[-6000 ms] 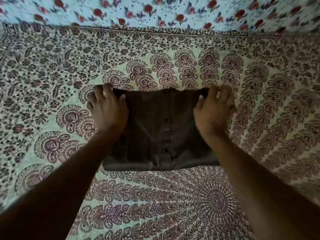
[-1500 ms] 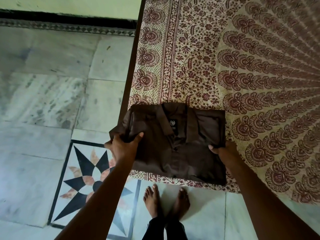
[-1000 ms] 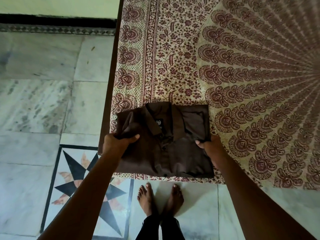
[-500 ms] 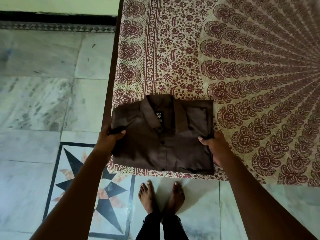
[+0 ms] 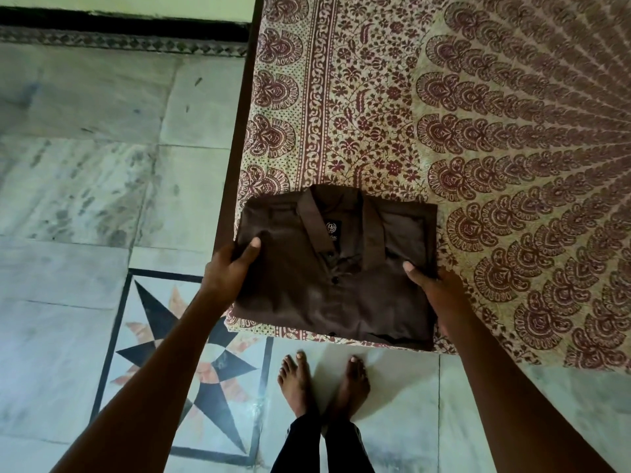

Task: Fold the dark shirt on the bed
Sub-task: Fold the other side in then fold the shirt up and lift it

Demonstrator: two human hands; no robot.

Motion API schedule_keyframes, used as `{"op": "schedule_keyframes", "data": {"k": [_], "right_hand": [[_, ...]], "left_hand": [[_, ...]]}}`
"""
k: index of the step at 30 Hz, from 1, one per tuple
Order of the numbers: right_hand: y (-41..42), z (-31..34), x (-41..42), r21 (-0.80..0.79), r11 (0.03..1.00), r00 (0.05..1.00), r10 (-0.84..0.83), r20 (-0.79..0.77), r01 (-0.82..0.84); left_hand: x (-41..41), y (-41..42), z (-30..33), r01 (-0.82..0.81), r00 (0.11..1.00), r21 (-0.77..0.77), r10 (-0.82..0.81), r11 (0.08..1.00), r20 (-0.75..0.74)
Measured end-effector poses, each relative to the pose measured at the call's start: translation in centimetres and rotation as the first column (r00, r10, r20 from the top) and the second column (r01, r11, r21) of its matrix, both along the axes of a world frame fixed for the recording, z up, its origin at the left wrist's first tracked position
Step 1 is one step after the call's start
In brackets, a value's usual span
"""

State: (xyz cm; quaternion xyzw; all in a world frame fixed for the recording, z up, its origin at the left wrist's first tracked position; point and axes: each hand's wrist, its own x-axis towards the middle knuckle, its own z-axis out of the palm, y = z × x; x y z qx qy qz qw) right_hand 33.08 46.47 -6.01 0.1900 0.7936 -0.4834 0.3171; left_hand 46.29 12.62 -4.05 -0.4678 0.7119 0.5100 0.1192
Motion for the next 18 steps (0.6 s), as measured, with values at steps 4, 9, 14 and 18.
{"op": "schedule_keyframes", "data": {"k": [4, 9, 14, 18], "right_hand": [[1.2, 1.8, 1.7, 0.076, 0.972, 0.975, 0.222, -0.012, -0.221], [2.9, 1.7, 3.5, 0.018, 0.998, 0.998, 0.054, 0.014, -0.054], [2.4, 0.0, 4.0, 0.264, 0.957, 0.991, 0.131, -0.037, -0.116], [-0.2, 0.7, 4.2, 0.555, 0.827, 0.864, 0.345, -0.367, -0.095]], "left_hand": [[2.2, 0.5, 0.3, 0.165, 0.981, -0.027, -0.161, 0.986, 0.107], [3.8, 1.2, 0.2, 0.164, 0.985, -0.135, -0.155, 0.977, 0.074], [3.8, 2.6, -0.2, 0.202, 0.973, -0.299, -0.155, 0.933, 0.173], [2.3, 4.1, 0.3, 0.212, 0.977, -0.66, -0.147, 0.72, 0.153]]}}
